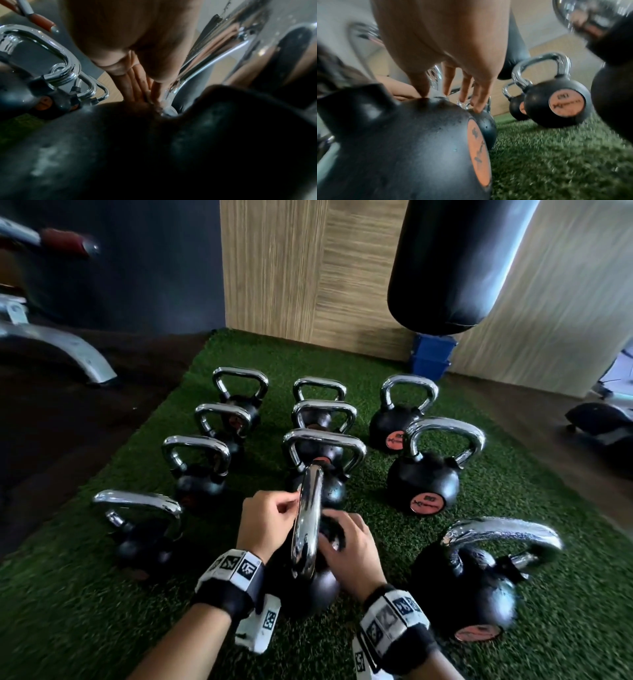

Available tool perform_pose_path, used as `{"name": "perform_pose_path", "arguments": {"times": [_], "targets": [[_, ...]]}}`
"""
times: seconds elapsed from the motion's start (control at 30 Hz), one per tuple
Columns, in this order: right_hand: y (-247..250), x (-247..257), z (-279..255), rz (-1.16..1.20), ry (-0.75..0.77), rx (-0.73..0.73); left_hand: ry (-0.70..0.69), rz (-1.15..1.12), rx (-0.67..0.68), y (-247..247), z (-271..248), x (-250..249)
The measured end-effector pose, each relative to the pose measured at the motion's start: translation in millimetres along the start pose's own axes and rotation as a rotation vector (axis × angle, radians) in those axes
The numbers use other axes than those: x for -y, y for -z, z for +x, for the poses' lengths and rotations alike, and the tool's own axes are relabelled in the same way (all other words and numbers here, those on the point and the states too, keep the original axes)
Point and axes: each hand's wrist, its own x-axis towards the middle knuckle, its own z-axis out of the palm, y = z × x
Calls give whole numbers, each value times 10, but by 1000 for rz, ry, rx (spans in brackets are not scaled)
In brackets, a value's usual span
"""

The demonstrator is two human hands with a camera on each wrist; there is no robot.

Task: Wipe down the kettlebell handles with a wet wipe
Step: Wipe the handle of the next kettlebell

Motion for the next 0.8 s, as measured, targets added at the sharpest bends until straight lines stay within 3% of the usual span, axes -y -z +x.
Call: {"name": "perform_pose_path", "arguments": {"times": [0.1,0.17,0.37,0.47,0.63,0.8], "targets": [[-220,8,137,64,-161,182,39,11,62,-12,78,-17],[-311,-35,124,96,-178,152,29,13,90,-2,158,-25],[-346,-77,98,114,-172,98,13,-241,-67,-48,208,-54],[-356,-74,85,113,-170,93,-44,-149,-18,-53,239,-14],[-359,-81,79,138,-170,71,28,-435,113,111,389,-15],[-377,-104,85,144,-165,63,51,-510,189,287,378,32]]}}
